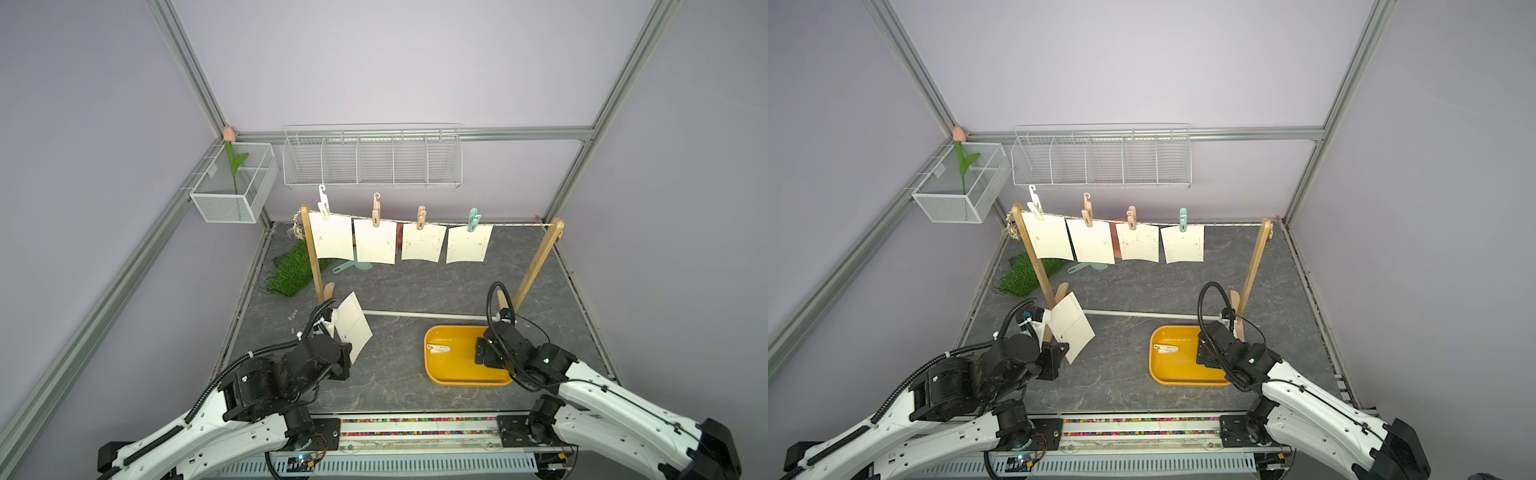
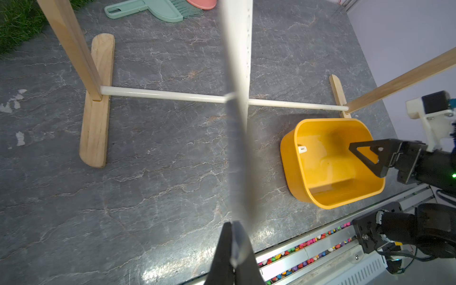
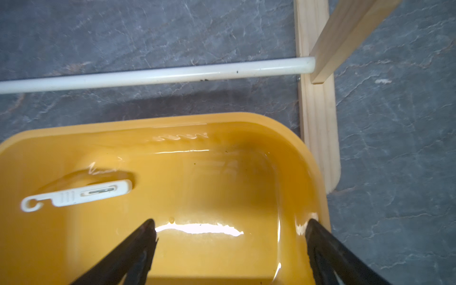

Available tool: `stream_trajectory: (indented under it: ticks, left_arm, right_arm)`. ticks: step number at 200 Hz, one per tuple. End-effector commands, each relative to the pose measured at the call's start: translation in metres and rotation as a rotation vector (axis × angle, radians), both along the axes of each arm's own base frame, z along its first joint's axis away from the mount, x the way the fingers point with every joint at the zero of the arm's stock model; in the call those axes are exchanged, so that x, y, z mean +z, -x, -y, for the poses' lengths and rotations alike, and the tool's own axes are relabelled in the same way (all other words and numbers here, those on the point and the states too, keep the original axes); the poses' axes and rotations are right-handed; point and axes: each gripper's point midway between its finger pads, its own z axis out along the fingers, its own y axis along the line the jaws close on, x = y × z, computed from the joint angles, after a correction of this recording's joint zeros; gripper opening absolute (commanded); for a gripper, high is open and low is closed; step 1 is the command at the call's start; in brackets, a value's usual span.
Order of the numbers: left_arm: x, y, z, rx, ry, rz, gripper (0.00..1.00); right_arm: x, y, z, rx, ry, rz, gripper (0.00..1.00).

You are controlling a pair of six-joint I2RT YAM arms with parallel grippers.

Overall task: Remove the postcards from the strings
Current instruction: Move the storage box to the center of the board.

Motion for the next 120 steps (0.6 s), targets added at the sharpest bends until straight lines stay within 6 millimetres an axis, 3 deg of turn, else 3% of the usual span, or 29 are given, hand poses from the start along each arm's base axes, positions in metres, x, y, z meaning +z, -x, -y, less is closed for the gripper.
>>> stream_trajectory:
  ticks: [1, 32, 54, 96, 120]
  left_arm:
    - [-0.003, 0.003, 0.003, -0.024, -0.012, -0.024, 0.0]
    - [-0.015, 0.012, 0.015, -0.075, -0.018, -0.093, 0.0]
    - [-0.026, 0.017, 0.024, -0.098, -0.021, -0.151, 0.0]
    - [-0.043, 0.024, 0.046, -0.095, 0.095, -0.24, 0.0]
    - [-0.062, 0.031, 0.051, -0.093, 0.109, -0.302, 0.0]
  right_arm:
    - [0.024, -0.006, -0.009, 0.099, 0.001, 0.059, 0.99]
    - [0.077, -0.012, -0.052, 0.358, -0.087, 0.16, 0.9]
    - [0.105, -0.013, -0.064, 0.444, -0.116, 0.233, 0.89]
    - [0.135, -0.014, -0.07, 0.446, -0.185, 0.294, 0.89]
    - [0.15, -0.006, -0.086, 0.537, -0.242, 0.296, 0.89]
